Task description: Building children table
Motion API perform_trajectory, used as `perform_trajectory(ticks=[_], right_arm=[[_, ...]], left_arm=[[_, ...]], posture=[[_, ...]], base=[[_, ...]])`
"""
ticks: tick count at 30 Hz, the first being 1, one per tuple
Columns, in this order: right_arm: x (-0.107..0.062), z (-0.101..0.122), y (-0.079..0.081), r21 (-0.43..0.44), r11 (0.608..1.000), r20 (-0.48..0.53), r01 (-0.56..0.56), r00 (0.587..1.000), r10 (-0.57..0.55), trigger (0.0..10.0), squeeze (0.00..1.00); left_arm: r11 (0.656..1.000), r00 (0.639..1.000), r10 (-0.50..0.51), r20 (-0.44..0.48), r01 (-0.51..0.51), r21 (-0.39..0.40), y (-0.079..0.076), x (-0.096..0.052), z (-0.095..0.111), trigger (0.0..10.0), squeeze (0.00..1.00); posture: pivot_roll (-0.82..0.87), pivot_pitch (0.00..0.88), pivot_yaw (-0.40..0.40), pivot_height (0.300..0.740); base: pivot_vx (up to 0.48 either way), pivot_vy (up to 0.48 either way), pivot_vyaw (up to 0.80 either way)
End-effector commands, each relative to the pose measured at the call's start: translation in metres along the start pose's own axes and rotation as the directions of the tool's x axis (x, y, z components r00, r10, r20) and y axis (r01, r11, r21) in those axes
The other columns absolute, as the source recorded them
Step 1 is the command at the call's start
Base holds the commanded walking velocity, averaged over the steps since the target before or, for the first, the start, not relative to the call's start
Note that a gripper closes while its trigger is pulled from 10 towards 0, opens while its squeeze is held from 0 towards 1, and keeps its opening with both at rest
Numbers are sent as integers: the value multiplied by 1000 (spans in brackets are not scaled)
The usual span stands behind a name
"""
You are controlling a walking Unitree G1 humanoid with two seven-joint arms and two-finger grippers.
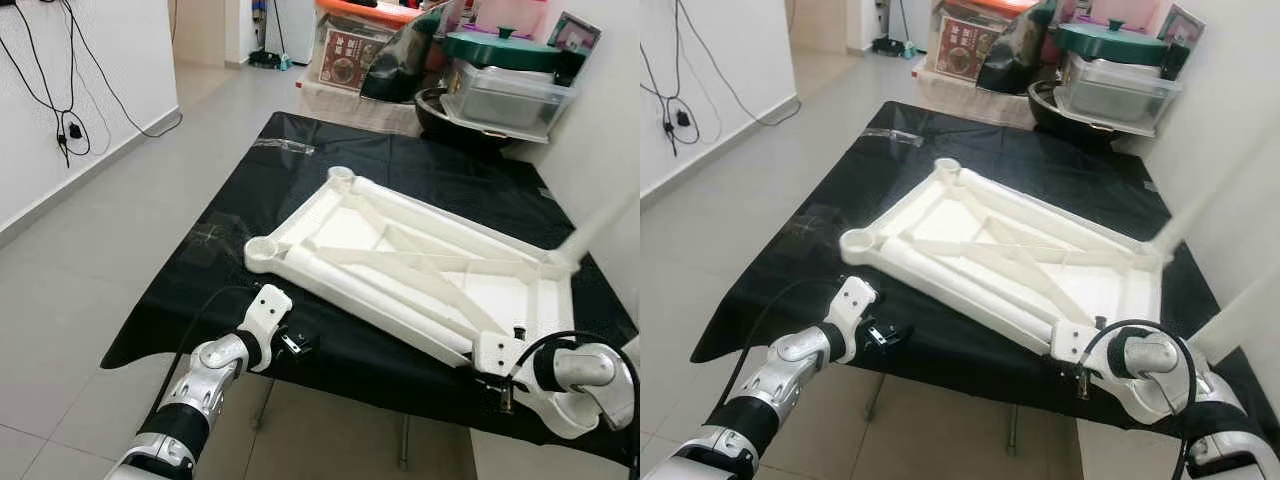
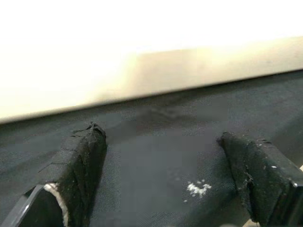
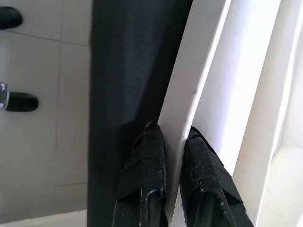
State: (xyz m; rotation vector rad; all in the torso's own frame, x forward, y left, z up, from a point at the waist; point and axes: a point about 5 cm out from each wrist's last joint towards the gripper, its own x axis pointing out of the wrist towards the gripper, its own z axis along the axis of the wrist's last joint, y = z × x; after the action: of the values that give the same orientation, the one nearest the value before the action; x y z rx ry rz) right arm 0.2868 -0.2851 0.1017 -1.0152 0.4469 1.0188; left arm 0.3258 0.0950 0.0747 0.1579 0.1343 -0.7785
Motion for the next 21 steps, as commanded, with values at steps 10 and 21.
perform_trajectory(ticks=[10,21], right_arm=[[16,27,-6,-287,957,27,-33,999,42,0,16],[-4,40,-59,-491,863,-51,115,986,-161,0,4]], left_arm=[[1000,999,-27,-24,27,10,-5,3,-2,10000,0],[999,999,-45,5,45,11,-8,8,5,10000,0]], posture=[[139,0,-141,740],[134,0,-145,740]], base=[[0,0,0],[0,0,0]])
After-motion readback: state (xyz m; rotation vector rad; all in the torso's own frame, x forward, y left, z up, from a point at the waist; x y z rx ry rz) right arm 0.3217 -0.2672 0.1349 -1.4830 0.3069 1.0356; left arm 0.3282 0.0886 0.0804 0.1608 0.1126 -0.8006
